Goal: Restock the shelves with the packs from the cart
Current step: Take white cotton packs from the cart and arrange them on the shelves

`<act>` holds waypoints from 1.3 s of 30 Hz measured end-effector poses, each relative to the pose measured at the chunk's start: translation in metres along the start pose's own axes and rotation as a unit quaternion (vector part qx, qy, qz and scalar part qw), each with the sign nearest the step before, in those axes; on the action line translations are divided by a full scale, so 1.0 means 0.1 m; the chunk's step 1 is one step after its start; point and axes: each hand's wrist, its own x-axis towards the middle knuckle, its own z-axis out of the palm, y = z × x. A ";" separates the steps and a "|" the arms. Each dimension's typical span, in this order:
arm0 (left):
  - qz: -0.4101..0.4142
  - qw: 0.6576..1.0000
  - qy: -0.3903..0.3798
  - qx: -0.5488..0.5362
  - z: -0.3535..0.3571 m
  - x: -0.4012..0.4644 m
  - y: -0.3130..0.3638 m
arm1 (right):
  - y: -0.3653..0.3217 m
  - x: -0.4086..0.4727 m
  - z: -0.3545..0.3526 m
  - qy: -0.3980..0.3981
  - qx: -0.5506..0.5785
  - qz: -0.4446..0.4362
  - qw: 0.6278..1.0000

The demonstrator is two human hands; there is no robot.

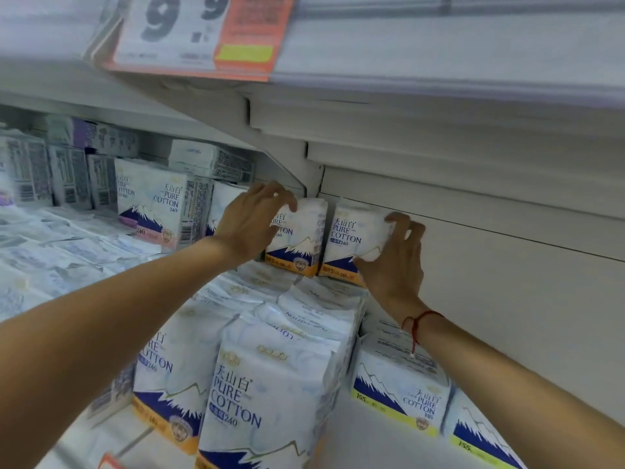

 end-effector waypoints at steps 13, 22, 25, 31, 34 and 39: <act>-0.015 0.985 -0.167 -0.026 -0.10 -0.01 0.00 | -0.05 0.00 0.00 -0.100 -0.038 -0.002 0.994; -0.032 0.974 -0.221 -0.032 -0.22 -0.04 0.08 | -0.10 -0.03 -0.29 -0.168 -0.065 0.017 0.984; -0.041 0.966 -0.249 -0.048 -0.30 -0.13 0.14 | -0.17 -0.23 -0.43 -0.152 -0.082 0.010 0.985; -0.048 0.963 -0.252 -0.086 -0.83 -0.62 0.36 | -0.54 -0.78 -0.85 -0.197 -0.021 -0.024 0.980; -0.072 0.959 -0.252 -0.109 -1.21 -0.93 0.43 | -0.80 -1.12 -1.02 -0.226 0.031 -0.058 0.972; -0.131 0.939 -0.295 -0.122 -1.87 -1.52 0.47 | -1.31 -1.67 -1.17 -0.312 0.098 -0.082 0.942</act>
